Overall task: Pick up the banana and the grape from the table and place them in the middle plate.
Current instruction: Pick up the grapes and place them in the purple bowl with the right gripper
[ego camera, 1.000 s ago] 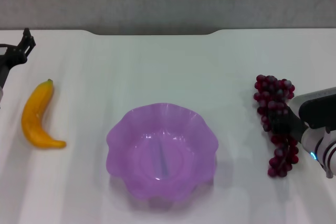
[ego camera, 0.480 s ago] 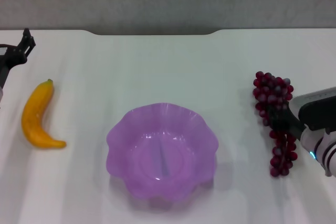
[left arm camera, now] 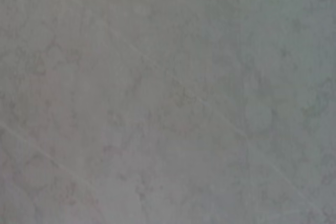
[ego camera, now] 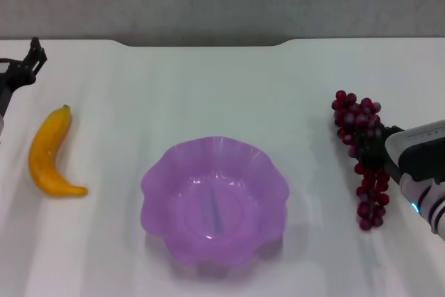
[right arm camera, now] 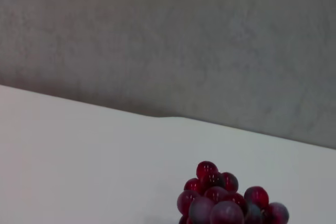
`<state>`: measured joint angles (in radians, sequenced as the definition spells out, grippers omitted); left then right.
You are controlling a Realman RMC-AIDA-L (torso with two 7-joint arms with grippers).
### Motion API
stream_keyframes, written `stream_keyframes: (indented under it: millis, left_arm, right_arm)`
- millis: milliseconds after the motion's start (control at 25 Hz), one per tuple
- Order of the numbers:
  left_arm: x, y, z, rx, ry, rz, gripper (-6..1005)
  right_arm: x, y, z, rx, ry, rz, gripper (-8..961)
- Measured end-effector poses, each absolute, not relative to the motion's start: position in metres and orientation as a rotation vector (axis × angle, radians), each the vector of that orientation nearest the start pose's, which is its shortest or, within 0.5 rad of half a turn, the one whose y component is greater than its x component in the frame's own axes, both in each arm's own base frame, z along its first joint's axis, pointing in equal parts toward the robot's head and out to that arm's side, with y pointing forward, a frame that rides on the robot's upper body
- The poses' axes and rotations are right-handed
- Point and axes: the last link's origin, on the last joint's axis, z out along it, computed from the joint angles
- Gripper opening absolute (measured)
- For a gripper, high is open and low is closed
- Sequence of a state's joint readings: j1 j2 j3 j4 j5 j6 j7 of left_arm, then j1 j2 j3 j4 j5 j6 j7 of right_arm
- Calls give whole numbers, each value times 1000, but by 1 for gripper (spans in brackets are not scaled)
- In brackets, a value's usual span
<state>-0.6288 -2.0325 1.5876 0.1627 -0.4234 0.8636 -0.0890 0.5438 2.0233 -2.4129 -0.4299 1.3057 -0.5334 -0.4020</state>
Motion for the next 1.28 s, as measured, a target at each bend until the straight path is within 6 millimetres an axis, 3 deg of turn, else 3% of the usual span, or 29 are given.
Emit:
stream_keyframes:
  millis: [800,1280]
  left_arm:
    - [-319,415,38,-1452,-586,-571,819]
    - [-324,411,38,-1449,-596,-558,814]
  right_arm:
    - [319,374,-57,-1761,681,252,292]
    - [296,370,-57,-1736,611,390,291]
